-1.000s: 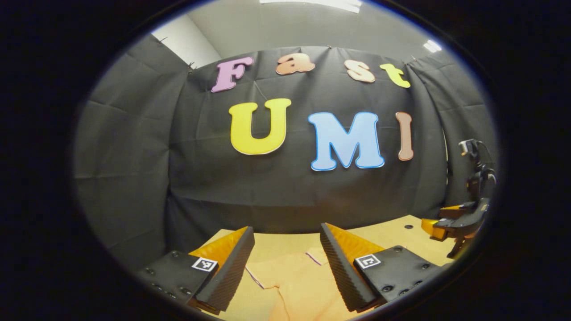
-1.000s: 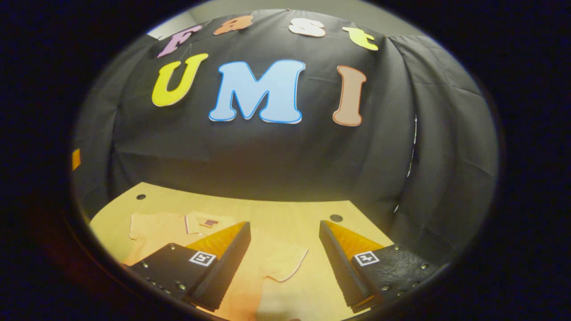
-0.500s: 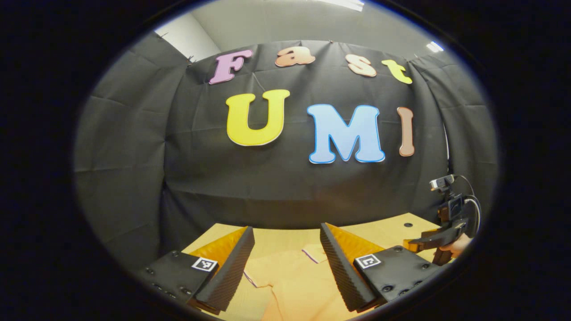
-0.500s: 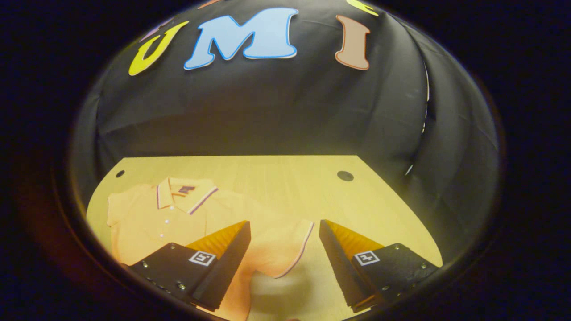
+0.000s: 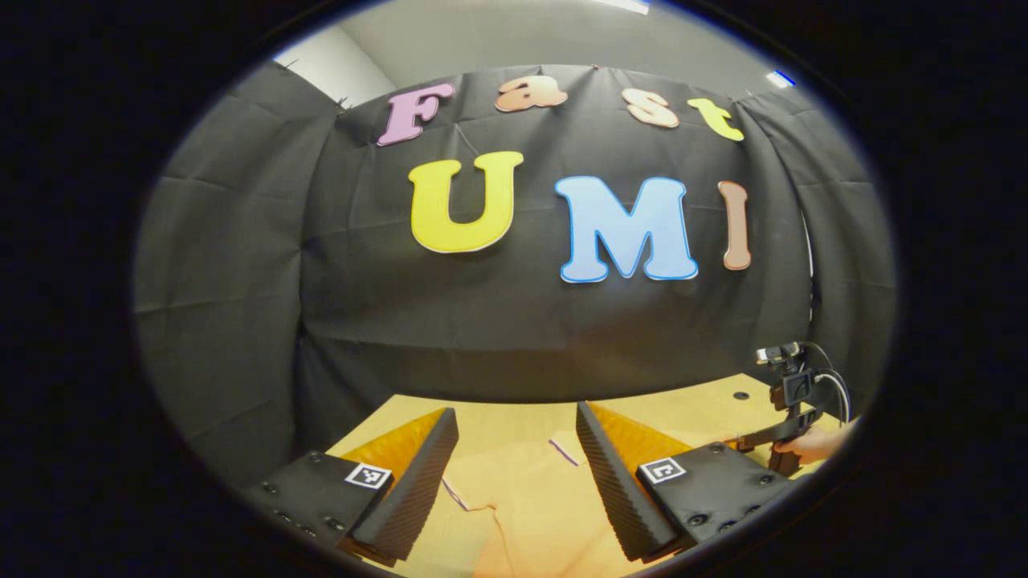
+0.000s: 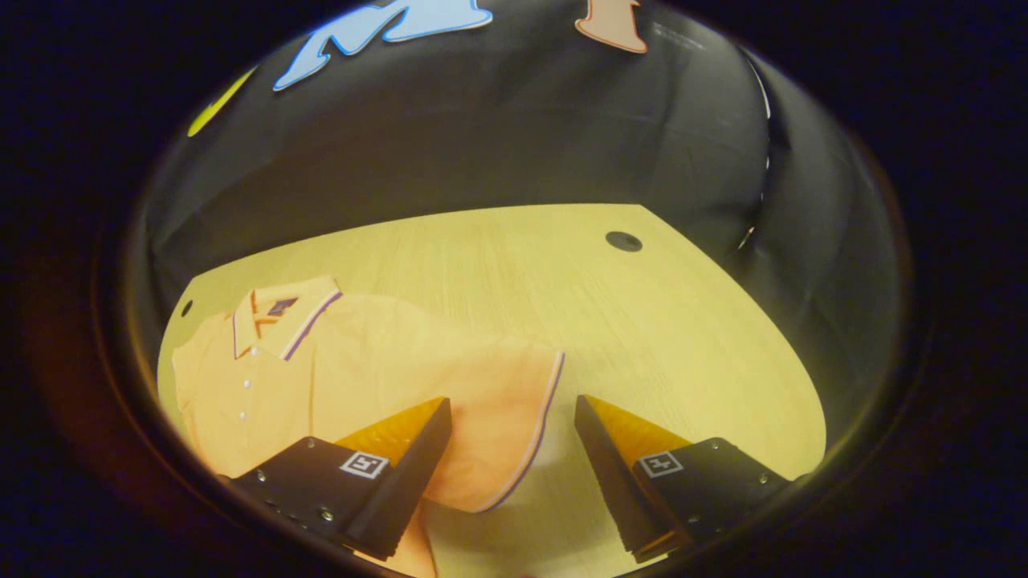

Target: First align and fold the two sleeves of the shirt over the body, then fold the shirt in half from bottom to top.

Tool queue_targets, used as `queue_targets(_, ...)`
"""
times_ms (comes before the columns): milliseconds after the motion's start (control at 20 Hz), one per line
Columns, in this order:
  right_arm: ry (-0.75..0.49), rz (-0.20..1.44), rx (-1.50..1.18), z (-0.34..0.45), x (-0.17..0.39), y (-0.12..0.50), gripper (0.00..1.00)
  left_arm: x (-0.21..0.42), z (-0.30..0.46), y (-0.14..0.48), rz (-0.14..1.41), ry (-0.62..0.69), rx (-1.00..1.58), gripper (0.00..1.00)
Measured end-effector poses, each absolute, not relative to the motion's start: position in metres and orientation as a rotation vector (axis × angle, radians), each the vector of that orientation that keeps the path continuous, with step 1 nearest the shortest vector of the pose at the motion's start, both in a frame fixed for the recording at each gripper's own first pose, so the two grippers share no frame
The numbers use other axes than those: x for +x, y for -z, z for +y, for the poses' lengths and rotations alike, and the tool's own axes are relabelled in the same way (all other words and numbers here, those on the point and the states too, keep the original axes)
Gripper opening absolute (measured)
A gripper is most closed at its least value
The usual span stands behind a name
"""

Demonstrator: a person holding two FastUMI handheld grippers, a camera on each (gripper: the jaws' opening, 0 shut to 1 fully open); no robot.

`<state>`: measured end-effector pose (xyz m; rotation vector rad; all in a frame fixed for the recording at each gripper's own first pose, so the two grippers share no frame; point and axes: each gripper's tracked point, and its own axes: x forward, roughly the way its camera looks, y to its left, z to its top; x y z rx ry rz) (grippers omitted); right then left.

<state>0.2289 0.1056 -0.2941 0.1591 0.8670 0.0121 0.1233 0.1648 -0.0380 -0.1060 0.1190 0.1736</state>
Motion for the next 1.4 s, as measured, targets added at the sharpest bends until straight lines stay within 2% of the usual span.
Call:
queue_targets(350, 0.006, 0.919, 0.218, 0.106, 0.231, 0.308, 0.97, 0.115, 0.166, 0.041, 0.129, -0.193, -0.104, 0.97)
queue_targets(500, 0.012, 0.923, 0.220, 0.102, 0.231, 0.308, 0.78, 0.112, 0.168, 0.041, 0.129, -0.201, -0.104, 0.97)
queue_targets(550, 0.006, 0.929, 0.217, 0.103, 0.230, 0.309, 0.74, 0.111, 0.168, 0.042, 0.130, -0.203, -0.104, 0.97)
queue_targets(600, -0.003, 0.934, 0.212, 0.103, 0.230, 0.310, 0.74, 0.110, 0.169, 0.042, 0.132, -0.205, -0.106, 0.97)
queue_targets(700, 0.001, 0.944, 0.233, 0.108, 0.231, 0.307, 0.31, 0.107, 0.169, 0.044, 0.133, -0.209, -0.105, 0.97)
queue_targets(750, -0.001, 0.946, 0.224, 0.108, 0.231, 0.309, 0.35, 0.106, 0.170, 0.044, 0.133, -0.211, -0.105, 0.97)
queue_targets(850, -0.006, 0.953, 0.230, 0.109, 0.232, 0.308, 0.34, 0.103, 0.170, 0.044, 0.132, -0.213, -0.102, 0.97)
queue_targets(900, 0.010, 0.954, 0.247, 0.110, 0.233, 0.307, 0.09, 0.101, 0.172, 0.044, 0.131, -0.216, -0.098, 0.96)
queue_targets(950, 0.015, 0.960, 0.251, 0.112, 0.232, 0.307, 0.12, 0.100, 0.174, 0.045, 0.131, -0.220, -0.096, 0.97)
queue_targets(1050, 0.016, 0.961, 0.240, 0.113, 0.233, 0.306, 0.02, 0.094, 0.178, 0.044, 0.131, -0.227, -0.099, 0.97)
queue_targets(1400, -0.011, 0.862, 0.176, 0.124, 0.243, 0.266, 0.02, 0.082, 0.189, 0.040, 0.120, -0.246, -0.104, 0.96)
